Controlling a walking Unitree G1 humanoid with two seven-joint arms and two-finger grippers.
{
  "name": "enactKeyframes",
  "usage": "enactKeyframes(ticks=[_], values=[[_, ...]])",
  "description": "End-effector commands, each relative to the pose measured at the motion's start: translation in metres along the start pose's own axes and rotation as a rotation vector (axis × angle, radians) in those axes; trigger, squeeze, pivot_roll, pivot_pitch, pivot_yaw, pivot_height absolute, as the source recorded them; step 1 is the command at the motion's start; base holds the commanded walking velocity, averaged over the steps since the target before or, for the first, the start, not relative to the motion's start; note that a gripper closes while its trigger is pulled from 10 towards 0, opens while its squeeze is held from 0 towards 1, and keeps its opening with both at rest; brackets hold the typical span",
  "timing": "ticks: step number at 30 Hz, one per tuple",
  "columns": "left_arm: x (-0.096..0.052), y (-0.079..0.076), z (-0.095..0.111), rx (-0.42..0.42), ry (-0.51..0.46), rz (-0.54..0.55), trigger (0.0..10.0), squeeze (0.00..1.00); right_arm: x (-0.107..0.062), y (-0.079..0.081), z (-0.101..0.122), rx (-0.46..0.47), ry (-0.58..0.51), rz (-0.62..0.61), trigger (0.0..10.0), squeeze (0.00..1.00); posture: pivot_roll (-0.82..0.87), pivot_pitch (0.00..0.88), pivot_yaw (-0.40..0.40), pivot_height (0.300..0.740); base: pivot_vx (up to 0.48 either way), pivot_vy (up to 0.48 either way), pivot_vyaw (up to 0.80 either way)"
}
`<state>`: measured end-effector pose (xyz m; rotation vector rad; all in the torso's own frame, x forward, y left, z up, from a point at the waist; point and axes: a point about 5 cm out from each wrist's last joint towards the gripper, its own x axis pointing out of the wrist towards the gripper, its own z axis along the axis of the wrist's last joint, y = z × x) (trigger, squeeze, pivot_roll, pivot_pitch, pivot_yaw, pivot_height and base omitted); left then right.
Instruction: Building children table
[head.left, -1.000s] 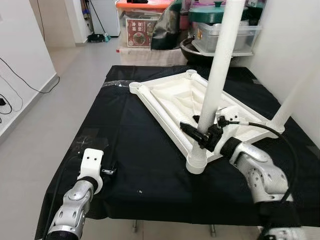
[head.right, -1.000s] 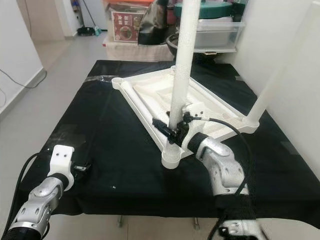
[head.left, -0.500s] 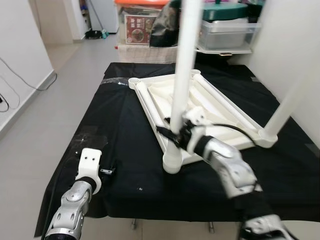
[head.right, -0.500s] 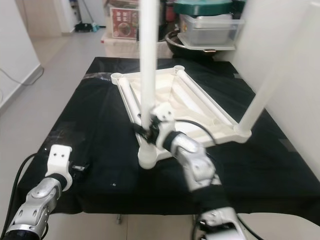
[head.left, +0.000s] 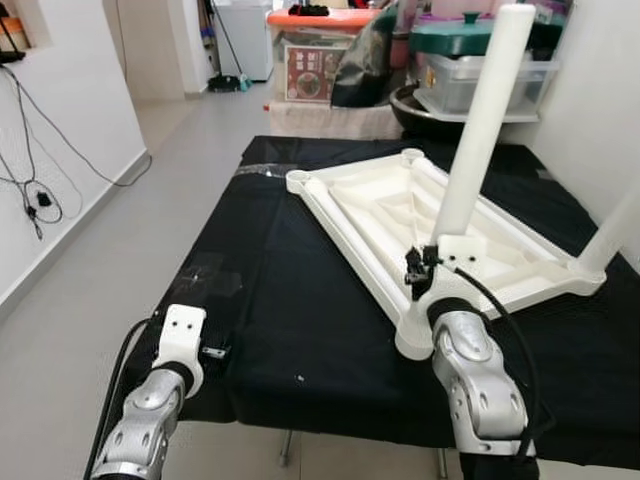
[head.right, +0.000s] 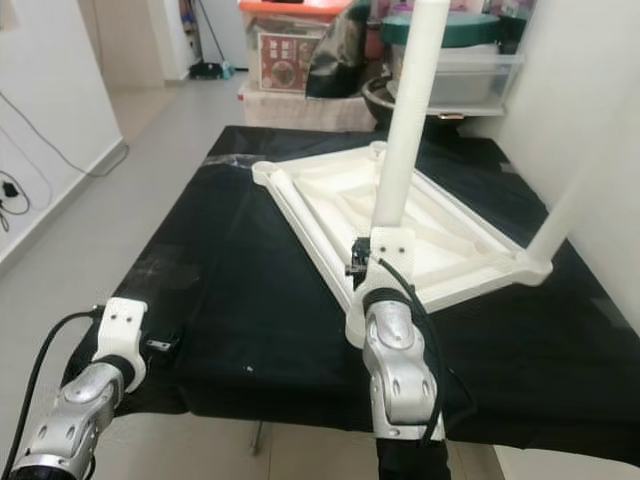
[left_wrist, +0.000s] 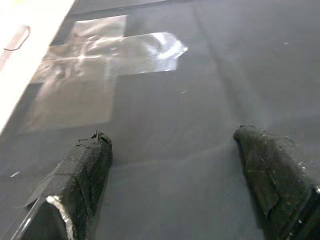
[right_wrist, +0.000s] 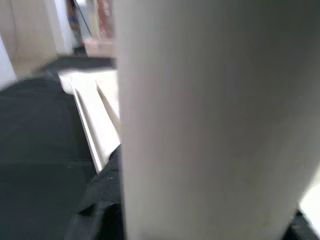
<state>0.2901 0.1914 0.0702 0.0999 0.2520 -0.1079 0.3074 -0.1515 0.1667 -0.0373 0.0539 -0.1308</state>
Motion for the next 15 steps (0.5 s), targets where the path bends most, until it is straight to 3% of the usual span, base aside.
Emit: enactKeyframes(ticks=[1,5,7,8,10,11,12,13,15], values=[[0.0,-0.002,-0.007,0.004,0.042,-0.007,10.0,0.0,0.003,-0.002,-0.009,0.018,0.048,-0.022,10.0,1.0,0.08,0.0,-0.043,0.74,0.0,0.0,0.0],[0.0,-0.002,-0.008,0.003,0.041,-0.005,10.0,0.0,0.009,0.007,0.01,0.024,-0.006,0.124,10.0,1.0,0.08,0.0,-0.051,0.74,0.0,0.0,0.0],[0.0,-0.002,-0.008,0.003,0.041,-0.005,10.0,0.0,0.009,0.007,0.01,0.024,-0.006,0.124,10.0,1.0,0.08,0.0,-0.051,0.74,0.0,0.0,0.0],[0.0,-0.002,-0.008,0.003,0.04,-0.004,10.0,0.0,0.013,0.007,0.021,0.061,-0.042,0.26,10.0,0.0,0.09,0.0,-0.059,0.74,0.0,0.0,0.0],[-0.001,-0.001,-0.008,-0.002,0.038,0.002,10.0,0.0,0.002,-0.002,0.047,0.071,-0.161,0.691,10.0,0.0,0.09,0.0,-0.056,0.74,0.0,0.0,0.0],[-0.001,-0.001,-0.009,-0.003,0.039,0.003,10.0,0.0,-0.006,-0.006,0.052,0.06,-0.183,0.84,10.0,0.0,0.09,0.0,-0.056,0.74,0.0,0.0,0.0],[-0.001,-0.001,-0.009,-0.003,0.039,0.003,10.0,0.0,-0.006,-0.006,0.052,0.06,-0.183,0.84,10.0,0.0,0.09,0.0,-0.056,0.74,0.0,0.0,0.0],[-0.001,-0.002,-0.01,-0.002,0.04,0.0,10.0,0.0,-0.013,-0.007,0.048,0.015,-0.176,0.95,10.0,0.0,0.09,0.0,-0.058,0.74,0.0,0.0,0.0],[-0.001,-0.002,-0.01,-0.001,0.041,-0.003,10.0,0.0,-0.017,-0.008,0.044,-0.01,-0.163,0.999,10.0,0.0,0.09,0.0,-0.058,0.74,0.0,0.0,0.0]])
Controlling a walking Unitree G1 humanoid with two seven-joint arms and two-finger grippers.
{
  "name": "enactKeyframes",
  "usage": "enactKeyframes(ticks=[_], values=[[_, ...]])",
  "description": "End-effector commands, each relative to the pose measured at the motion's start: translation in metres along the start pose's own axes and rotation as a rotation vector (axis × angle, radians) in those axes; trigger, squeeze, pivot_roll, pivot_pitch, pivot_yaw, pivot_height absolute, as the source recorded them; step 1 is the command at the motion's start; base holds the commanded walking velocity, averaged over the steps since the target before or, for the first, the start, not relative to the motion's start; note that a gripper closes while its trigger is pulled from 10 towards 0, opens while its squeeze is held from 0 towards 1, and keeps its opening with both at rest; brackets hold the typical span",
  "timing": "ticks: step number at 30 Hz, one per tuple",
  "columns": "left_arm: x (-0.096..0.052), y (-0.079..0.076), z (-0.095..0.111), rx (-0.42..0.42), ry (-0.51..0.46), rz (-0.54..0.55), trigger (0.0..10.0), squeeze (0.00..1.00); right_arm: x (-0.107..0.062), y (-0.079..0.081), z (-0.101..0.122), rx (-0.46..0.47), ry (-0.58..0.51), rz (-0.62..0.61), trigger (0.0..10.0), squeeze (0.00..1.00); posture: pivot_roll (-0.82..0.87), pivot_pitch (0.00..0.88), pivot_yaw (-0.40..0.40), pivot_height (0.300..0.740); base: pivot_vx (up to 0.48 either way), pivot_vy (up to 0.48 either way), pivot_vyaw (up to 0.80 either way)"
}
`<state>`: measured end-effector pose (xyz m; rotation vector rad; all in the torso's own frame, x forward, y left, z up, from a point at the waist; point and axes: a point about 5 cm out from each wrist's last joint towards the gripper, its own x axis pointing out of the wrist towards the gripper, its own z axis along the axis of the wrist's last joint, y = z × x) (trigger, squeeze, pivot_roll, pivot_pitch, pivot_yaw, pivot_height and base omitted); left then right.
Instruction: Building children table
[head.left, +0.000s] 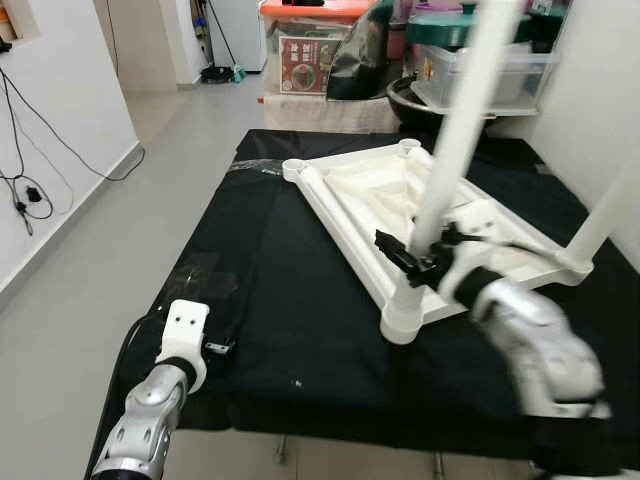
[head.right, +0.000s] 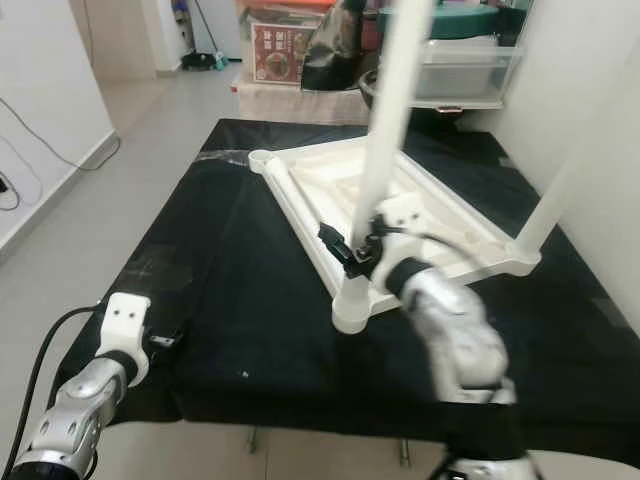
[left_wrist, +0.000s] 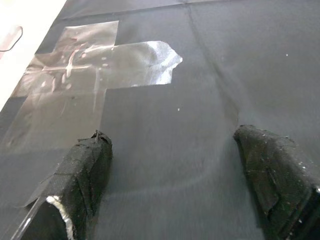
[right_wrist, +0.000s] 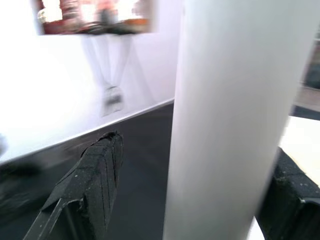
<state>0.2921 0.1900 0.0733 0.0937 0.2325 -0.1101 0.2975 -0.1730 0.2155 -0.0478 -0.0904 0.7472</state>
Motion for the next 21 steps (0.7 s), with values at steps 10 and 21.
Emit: enactKeyframes(ticks=[10,21], values=[[-0.001,-0.001,-0.012,0.004,0.055,0.0,10.0,0.0,0.046,0.054,-0.034,0.025,0.069,0.351,10.0,0.0,0.11,0.0,-0.069,0.74,0.0,0.0,0.0],[-0.003,0.002,-0.013,0.007,0.059,0.009,10.0,0.0,0.058,0.017,-0.037,0.033,0.05,0.049,0.0,0.0,0.11,0.0,-0.073,0.74,0.0,0.0,0.0]])
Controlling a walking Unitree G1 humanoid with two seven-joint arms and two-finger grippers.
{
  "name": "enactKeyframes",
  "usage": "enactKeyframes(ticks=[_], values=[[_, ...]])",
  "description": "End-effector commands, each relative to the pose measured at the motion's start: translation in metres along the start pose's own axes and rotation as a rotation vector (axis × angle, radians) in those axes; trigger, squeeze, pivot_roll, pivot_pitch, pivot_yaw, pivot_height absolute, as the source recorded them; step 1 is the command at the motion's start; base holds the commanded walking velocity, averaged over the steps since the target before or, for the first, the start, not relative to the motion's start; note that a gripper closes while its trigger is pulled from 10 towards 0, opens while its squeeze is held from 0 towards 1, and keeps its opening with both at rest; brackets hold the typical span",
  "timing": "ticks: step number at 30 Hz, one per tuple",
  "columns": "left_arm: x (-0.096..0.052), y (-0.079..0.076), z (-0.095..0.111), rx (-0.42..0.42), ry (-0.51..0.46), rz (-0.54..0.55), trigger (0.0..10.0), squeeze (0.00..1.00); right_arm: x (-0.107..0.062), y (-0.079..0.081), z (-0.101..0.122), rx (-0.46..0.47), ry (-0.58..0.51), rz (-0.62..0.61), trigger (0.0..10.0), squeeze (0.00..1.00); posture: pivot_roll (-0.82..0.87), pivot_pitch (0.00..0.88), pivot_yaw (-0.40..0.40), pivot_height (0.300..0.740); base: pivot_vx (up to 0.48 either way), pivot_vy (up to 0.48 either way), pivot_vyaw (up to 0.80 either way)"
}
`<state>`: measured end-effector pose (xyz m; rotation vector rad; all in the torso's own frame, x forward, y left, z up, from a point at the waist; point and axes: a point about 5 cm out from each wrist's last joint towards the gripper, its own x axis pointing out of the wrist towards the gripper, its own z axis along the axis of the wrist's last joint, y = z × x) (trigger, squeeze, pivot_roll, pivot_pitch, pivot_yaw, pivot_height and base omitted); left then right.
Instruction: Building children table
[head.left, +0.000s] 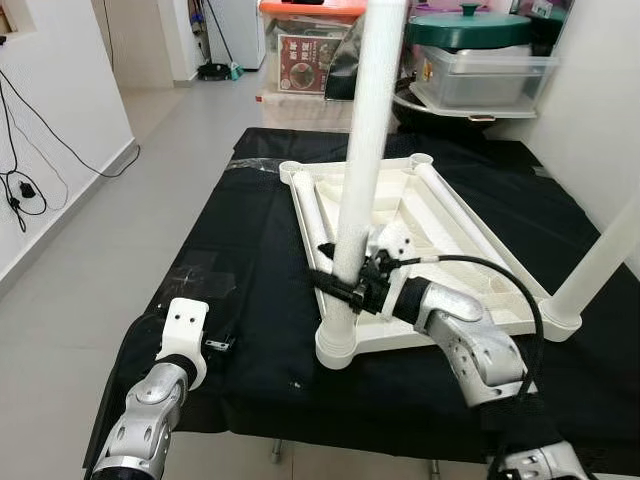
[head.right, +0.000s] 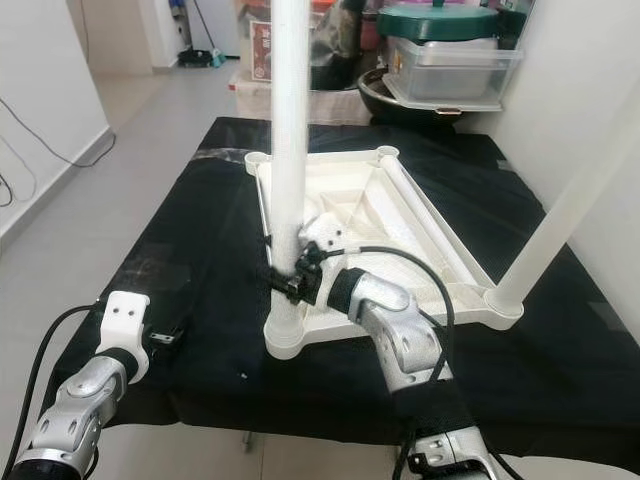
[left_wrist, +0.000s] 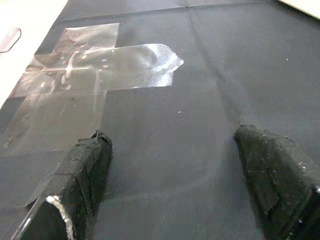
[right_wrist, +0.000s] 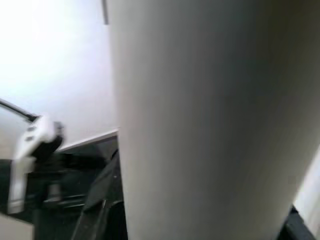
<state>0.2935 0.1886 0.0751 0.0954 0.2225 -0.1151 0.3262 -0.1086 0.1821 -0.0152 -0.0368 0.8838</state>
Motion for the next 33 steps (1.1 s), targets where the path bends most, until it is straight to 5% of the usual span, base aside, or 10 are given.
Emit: enactKeyframes(ticks=[1,3,9,12,14,17,18,20,22,33], values=[[-0.004,0.003,-0.015,0.005,0.069,0.014,10.0,0.0,-0.007,-0.012,-0.001,-0.017,0.017,-0.088,0.0,0.0,0.11,0.0,-0.073,0.74,0.0,0.0,0.0],[-0.004,-0.001,-0.017,0.001,0.073,0.006,10.0,0.0,-0.039,-0.057,-0.021,0.06,0.151,-0.843,0.0,0.0,0.09,0.0,-0.067,0.74,0.0,0.0,0.0],[-0.003,-0.004,-0.017,0.002,0.073,-0.007,10.0,0.0,-0.052,-0.032,-0.027,0.056,0.138,-1.109,0.0,0.0,0.09,0.0,-0.054,0.74,0.0,0.0,0.0],[-0.002,-0.003,-0.017,0.009,0.074,-0.011,10.0,0.0,-0.031,-0.011,-0.024,0.118,0.084,-0.979,10.0,0.0,0.08,0.0,-0.05,0.74,0.0,0.0,0.0],[-0.002,-0.003,-0.016,0.011,0.073,-0.012,10.0,0.0,-0.022,-0.003,-0.016,0.096,0.033,-0.9,10.0,0.0,0.08,0.0,-0.05,0.74,0.0,0.0,0.0],[-0.001,-0.003,-0.015,0.013,0.071,-0.014,10.0,0.0,-0.013,0.003,-0.001,0.074,-0.068,-0.805,10.0,0.37,0.08,0.0,-0.053,0.74,0.0,0.0,0.0],[-0.001,-0.003,-0.015,0.012,0.07,-0.013,10.0,0.0,-0.011,0.0,0.007,0.102,-0.106,-0.761,10.0,1.0,0.08,0.0,-0.055,0.74,0.0,0.0,0.0],[-0.001,-0.003,-0.015,0.009,0.069,-0.011,10.0,0.0,-0.005,-0.006,0.024,0.098,-0.148,-0.639,10.0,1.0,0.08,0.0,-0.055,0.74,0.0,0.0,0.0],[-0.002,-0.003,-0.016,0.007,0.07,-0.011,10.0,0.0,-0.003,-0.008,0.035,0.074,-0.164,-0.549,10.0,0.0,0.08,0.0,-0.057,0.74,0.0,0.0,0.0],[-0.001,-0.007,-0.017,-0.001,0.069,-0.014,10.0,0.0,0.0,0.02,0.037,-0.085,-0.064,0.077,10.0,0.0,0.09,0.0,-0.074,0.74,0.0,0.0,0.0]])
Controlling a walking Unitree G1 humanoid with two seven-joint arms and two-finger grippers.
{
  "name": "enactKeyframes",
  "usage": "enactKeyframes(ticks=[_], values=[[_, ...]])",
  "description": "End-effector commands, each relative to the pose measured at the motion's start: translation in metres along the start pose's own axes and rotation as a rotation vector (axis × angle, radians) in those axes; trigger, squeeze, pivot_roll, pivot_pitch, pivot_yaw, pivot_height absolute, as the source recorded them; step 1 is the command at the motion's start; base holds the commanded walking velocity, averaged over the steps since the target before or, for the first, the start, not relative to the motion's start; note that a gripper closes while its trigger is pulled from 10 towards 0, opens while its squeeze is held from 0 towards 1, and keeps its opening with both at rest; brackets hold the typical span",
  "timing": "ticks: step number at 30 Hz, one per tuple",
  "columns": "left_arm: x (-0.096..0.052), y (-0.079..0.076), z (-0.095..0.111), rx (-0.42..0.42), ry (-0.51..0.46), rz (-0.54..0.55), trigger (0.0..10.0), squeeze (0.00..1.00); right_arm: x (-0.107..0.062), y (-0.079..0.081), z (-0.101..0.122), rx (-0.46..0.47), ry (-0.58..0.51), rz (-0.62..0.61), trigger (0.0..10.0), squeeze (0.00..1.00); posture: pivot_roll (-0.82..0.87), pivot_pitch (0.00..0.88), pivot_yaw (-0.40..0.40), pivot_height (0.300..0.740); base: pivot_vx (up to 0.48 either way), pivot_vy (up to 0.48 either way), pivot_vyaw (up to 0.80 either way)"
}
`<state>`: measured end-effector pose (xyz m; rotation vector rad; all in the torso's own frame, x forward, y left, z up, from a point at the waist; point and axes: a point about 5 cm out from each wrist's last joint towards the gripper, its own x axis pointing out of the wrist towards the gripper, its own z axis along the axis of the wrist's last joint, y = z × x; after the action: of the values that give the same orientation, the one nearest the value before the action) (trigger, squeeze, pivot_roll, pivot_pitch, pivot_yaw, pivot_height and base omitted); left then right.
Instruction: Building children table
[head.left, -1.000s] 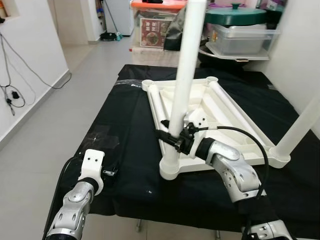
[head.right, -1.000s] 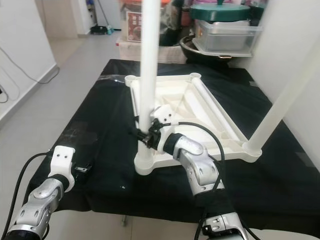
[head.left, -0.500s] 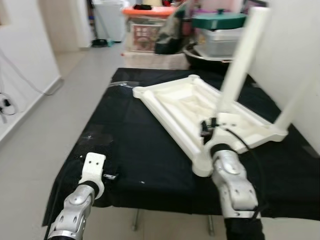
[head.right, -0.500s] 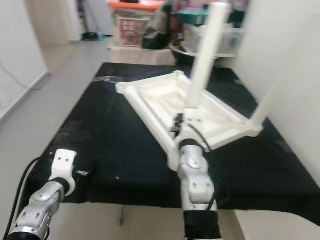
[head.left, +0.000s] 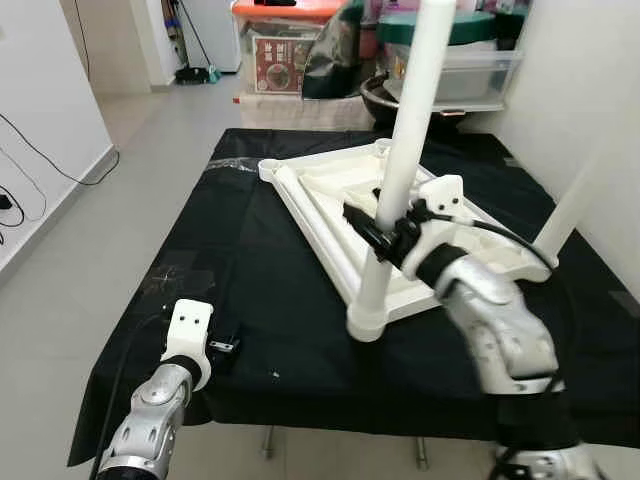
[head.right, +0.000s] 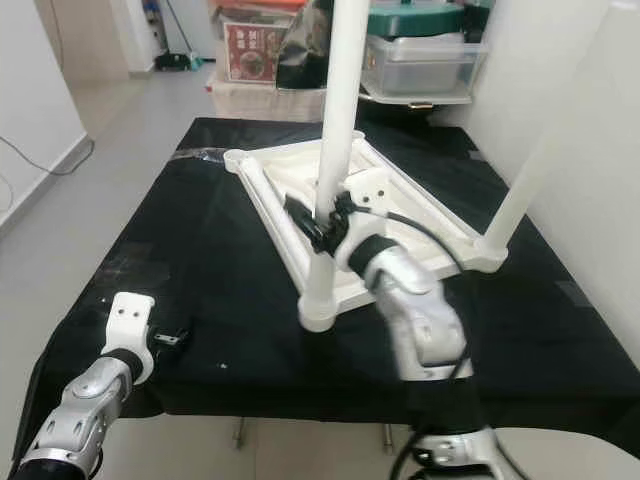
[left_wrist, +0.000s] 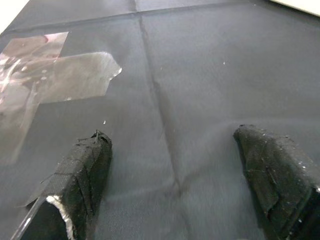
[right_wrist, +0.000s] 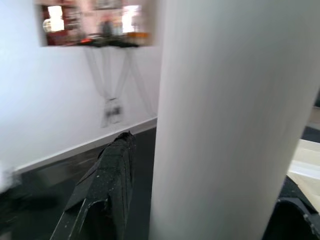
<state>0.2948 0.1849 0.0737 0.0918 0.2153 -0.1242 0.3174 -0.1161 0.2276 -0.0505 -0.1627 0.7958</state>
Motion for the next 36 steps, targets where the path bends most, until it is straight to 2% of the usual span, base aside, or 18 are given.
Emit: enactKeyframes(ticks=[1,4,8,9,10,12,13,14,15,18,21,26,27,28,30,32,33,36], values=[[-0.003,-0.004,-0.016,0.001,0.077,-0.005,10.0,0.0,0.008,0.021,-0.008,0.006,0.024,0.164,10.0,0.0,0.09,0.0,-0.074,0.74,0.0,0.0,0.0],[-0.002,-0.002,-0.015,0.001,0.072,0.002,10.0,0.0,0.027,0.045,-0.04,0.057,0.123,0.29,10.0,0.0,0.11,0.0,-0.085,0.74,0.0,0.0,0.0],[-0.002,-0.002,-0.014,-0.001,0.069,0.006,10.0,0.0,0.038,0.061,-0.046,0.081,0.13,0.345,10.0,0.0,0.12,0.0,-0.086,0.74,0.0,0.0,0.0],[-0.003,-0.001,-0.014,-0.001,0.069,0.006,10.0,0.0,0.041,0.059,-0.048,0.089,0.133,0.314,8.6,0.0,0.11,0.0,-0.083,0.74,0.0,0.0,0.0],[-0.003,-0.001,-0.014,-0.001,0.069,0.006,10.0,0.0,0.041,0.059,-0.048,0.089,0.133,0.314,8.6,0.0,0.11,0.0,-0.083,0.74,0.0,0.0,0.0],[-0.004,-0.001,-0.016,0.001,0.073,0.006,10.0,0.0,0.047,0.043,-0.053,0.095,0.152,0.136,0.0,0.0,0.11,0.0,-0.081,0.74,0.0,0.0,0.0],[-0.004,-0.001,-0.016,0.001,0.073,0.006,10.0,0.0,0.047,0.043,-0.053,0.095,0.152,0.136,0.0,0.0,0.11,0.0,-0.081,0.74,0.0,0.0,0.0],[-0.004,0.0,-0.016,0.003,0.074,0.006,10.0,0.0,0.048,0.023,-0.058,0.087,0.192,-0.084,0.0,0.0,0.11,0.0,-0.078,0.74,0.0,0.0,0.0],[-0.004,0.0,-0.016,0.003,0.074,0.006,10.0,0.0,0.048,0.023,-0.058,0.087,0.192,-0.084,0.0,0.0,0.11,0.0,-0.078,0.74,0.0,0.0,0.0],[-0.003,-0.001,-0.016,0.003,0.074,0.005,10.0,0.0,0.012,-0.035,-0.076,0.108,0.294,-0.775,0.0,0.0,0.1,0.0,-0.076,0.74,0.0,0.0,0.0],[-0.003,-0.002,-0.016,0.001,0.074,0.002,10.0,0.0,-0.011,-0.044,-0.078,0.107,0.278,-0.965,0.0,0.0,0.1,0.0,-0.072,0.74,0.0,0.0,0.0],[-0.004,-0.003,-0.017,0.002,0.077,-0.002,10.0,0.0,-0.024,-0.041,-0.078,0.099,0.268,-1.049,0.0,0.0,0.09,0.0,-0.068,0.74,0.0,0.0,0.0],[-0.004,-0.003,-0.018,0.002,0.079,-0.004,10.0,0.0,-0.025,-0.033,-0.079,0.096,0.281,-1.039,6.6,0.0,0.08,0.0,-0.06,0.74,0.0,0.0,0.0],[-0.004,-0.003,-0.018,0.004,0.081,-0.007,10.0,0.0,-0.02,-0.021,-0.077,0.09,0.276,-0.977,10.0,0.0,0.08,0.0,-0.055,0.74,0.0,0.0,0.0],[-0.004,-0.003,-0.018,0.004,0.081,-0.007,10.0,0.0,-0.02,-0.021,-0.077,0.09,0.276,-0.977,10.0,0.0,0.08,0.0,-0.055,0.74,0.0,0.0,0.0],[-0.003,-0.003,-0.017,0.006,0.083,-0.011,10.0,0.0,-0.005,-0.003,-0.065,0.088,0.195,-0.848,10.0,0.0,0.08,0.0,-0.055,0.74,0.0,0.0,0.0],[-0.003,-0.003,-0.017,0.007,0.082,-0.011,10.0,0.0,0.0,-0.001,-0.061,0.09,0.168,-0.81,10.0,1.0,0.08,0.0,-0.055,0.74,0.0,0.0,0.0],[-0.002,-0.002,-0.017,0.008,0.08,-0.009,10.0,0.0,0.009,-0.002,-0.05,0.12,0.118,-0.723,10.0,1.0,0.08,0.0,-0.061,0.74,0.0,0.0,0.0]])
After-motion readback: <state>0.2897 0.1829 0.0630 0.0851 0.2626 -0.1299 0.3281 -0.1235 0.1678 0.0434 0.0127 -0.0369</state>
